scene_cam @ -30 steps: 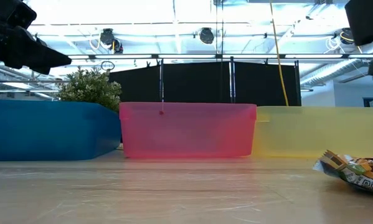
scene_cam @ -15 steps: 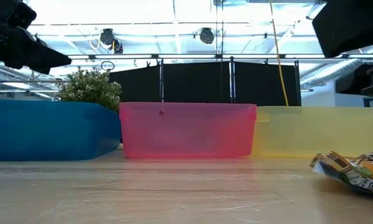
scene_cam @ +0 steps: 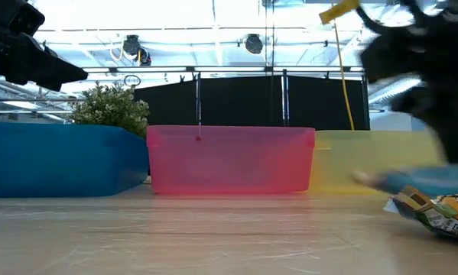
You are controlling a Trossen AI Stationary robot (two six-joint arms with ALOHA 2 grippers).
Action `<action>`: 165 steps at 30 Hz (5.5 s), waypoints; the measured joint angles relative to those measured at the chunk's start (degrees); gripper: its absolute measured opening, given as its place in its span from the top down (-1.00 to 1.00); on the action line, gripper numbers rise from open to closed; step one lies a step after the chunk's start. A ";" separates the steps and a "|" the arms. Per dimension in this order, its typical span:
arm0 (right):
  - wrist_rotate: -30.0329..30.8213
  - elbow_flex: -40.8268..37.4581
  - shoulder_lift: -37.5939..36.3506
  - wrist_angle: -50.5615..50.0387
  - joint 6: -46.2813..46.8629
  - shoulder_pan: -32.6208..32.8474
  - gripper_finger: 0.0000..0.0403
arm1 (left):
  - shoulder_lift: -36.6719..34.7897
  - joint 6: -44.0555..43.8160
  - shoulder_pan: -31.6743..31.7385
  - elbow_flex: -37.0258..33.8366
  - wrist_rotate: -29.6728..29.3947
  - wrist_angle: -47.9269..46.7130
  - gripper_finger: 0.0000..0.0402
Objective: Pick and place Granola Bars by type
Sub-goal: Put the yellow granola bar into the yellow bin
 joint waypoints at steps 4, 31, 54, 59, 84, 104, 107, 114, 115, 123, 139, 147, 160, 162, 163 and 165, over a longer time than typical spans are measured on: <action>1.29 0.70 -7.24 2.47 -6.26 -0.99 0.61 | 0.00 0.05 -0.01 0.01 0.00 0.09 0.71; 9.08 -11.22 -22.14 -5.89 -44.43 -35.86 0.72 | 0.00 1.72 -0.01 0.01 -0.01 0.15 0.71; 5.30 -21.33 -19.34 6.30 -43.13 -40.75 0.65 | -0.02 1.85 -0.01 0.01 0.02 0.11 0.71; 5.30 -21.33 -19.87 4.84 -40.70 -40.75 0.49 | -0.02 1.83 -0.01 -0.01 0.02 0.09 0.71; -0.10 -0.28 -23.30 -11.17 -18.91 -19.76 0.42 | -0.01 1.13 -0.01 0.00 0.16 -1.73 0.71; 4.11 33.94 10.43 -13.91 3.93 9.63 0.39 | -0.01 -0.29 -0.01 0.01 1.78 -1.49 0.71; 3.79 33.19 12.42 -14.99 4.43 9.52 0.39 | -0.01 -0.45 -0.01 0.01 3.39 -1.46 0.71; -0.59 26.83 13.42 -12.72 5.69 8.25 0.17 | -0.02 -0.43 0.00 0.01 7.20 -1.50 0.71; -0.73 26.07 13.46 -12.48 5.73 8.09 0.12 | -0.01 -0.17 -0.01 0.01 7.71 -1.53 0.71; -3.62 19.55 13.42 -8.91 5.93 6.90 -0.16 | 0.00 -0.03 -0.01 0.01 7.71 -1.57 0.71; -3.77 8.35 13.07 -4.18 -3.69 3.40 -0.08 | -0.02 0.06 -0.01 0.01 7.54 -1.71 0.71; -3.45 8.33 12.76 -2.48 -6.21 2.78 0.20 | -0.02 0.06 -0.01 0.01 7.53 -1.92 0.71; 1.65 8.13 -1.52 -1.59 -9.93 -2.97 0.76 | 0.00 0.38 -0.01 0.01 7.48 -1.91 0.71; 1.21 8.11 -4.61 -0.36 -11.50 -3.69 0.75 | 0.00 0.38 -0.01 0.01 7.50 -1.90 0.71; 1.13 7.99 -6.24 0.24 -12.56 -4.13 0.75 | -0.02 0.38 0.00 0.01 7.46 -1.89 0.71; 1.83 7.98 -10.10 1.19 -15.34 -5.08 0.74 | 0.00 0.38 -0.01 0.00 7.45 -1.92 0.71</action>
